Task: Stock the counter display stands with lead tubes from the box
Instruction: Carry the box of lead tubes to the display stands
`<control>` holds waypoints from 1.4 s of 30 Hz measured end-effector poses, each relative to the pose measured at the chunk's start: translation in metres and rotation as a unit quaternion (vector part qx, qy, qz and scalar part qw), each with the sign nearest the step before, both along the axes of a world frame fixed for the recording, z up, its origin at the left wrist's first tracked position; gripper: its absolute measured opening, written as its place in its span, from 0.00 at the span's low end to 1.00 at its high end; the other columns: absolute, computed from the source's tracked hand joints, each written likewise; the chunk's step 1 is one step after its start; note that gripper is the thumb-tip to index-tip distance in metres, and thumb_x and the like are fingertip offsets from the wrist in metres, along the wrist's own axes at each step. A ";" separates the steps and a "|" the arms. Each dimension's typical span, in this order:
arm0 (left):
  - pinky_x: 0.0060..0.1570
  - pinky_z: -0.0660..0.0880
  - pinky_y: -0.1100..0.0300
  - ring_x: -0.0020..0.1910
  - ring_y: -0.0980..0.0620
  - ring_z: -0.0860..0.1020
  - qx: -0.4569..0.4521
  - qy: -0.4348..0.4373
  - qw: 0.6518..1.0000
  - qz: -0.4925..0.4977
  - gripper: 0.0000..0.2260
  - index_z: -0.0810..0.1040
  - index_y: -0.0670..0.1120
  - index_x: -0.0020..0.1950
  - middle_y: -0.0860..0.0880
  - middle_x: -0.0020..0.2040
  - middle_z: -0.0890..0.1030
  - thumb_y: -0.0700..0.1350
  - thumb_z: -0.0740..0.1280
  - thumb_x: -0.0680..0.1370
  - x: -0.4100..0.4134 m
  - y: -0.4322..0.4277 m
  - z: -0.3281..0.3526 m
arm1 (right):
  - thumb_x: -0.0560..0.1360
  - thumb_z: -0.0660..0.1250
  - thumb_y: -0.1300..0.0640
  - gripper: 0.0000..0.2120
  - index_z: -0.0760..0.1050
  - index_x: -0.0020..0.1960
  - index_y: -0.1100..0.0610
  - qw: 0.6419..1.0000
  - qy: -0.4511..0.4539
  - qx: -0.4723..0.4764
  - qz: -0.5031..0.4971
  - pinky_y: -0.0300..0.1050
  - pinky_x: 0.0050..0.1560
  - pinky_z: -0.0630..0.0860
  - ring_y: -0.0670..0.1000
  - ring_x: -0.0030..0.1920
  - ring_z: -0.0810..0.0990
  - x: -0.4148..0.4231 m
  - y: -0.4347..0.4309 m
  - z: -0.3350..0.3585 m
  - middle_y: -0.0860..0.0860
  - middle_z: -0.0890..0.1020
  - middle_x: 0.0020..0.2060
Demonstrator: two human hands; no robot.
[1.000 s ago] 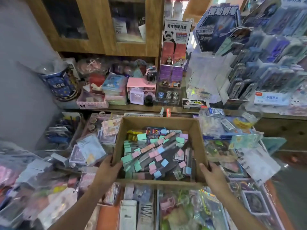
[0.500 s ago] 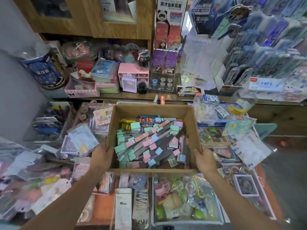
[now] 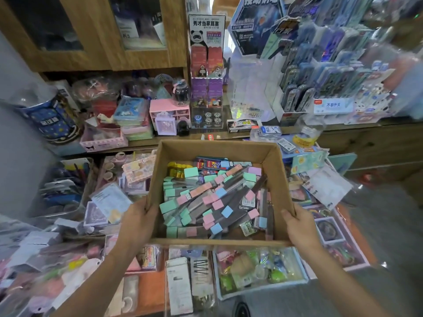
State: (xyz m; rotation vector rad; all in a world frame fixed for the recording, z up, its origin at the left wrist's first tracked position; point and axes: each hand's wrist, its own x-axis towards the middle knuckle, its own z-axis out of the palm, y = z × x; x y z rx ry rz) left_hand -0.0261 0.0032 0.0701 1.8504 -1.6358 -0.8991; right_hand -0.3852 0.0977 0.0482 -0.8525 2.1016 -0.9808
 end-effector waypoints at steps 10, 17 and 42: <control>0.29 0.67 0.56 0.29 0.49 0.76 0.009 -0.028 0.988 -0.154 0.12 0.78 0.42 0.42 0.47 0.31 0.80 0.46 0.63 0.83 -0.048 0.049 0.036 | 0.81 0.67 0.62 0.07 0.82 0.48 0.55 0.987 0.024 0.007 -0.161 0.47 0.41 0.73 0.53 0.38 0.78 -0.017 0.148 0.031 0.53 0.83 0.38; 0.25 0.68 0.58 0.26 0.55 0.75 0.017 -0.004 0.976 -0.219 0.12 0.78 0.45 0.38 0.50 0.26 0.79 0.43 0.65 0.82 -0.137 0.098 0.041 | 0.80 0.67 0.61 0.08 0.81 0.45 0.65 0.961 0.031 0.010 -0.274 0.48 0.36 0.69 0.54 0.34 0.76 -0.065 0.257 0.040 0.61 0.83 0.37; 0.31 0.69 0.59 0.32 0.55 0.78 0.052 0.014 0.930 -0.364 0.12 0.80 0.49 0.38 0.53 0.30 0.80 0.44 0.65 0.82 -0.585 0.218 0.034 | 0.81 0.67 0.58 0.12 0.76 0.38 0.54 0.902 0.054 0.077 -0.422 0.51 0.37 0.74 0.60 0.37 0.81 -0.400 0.442 0.067 0.58 0.82 0.36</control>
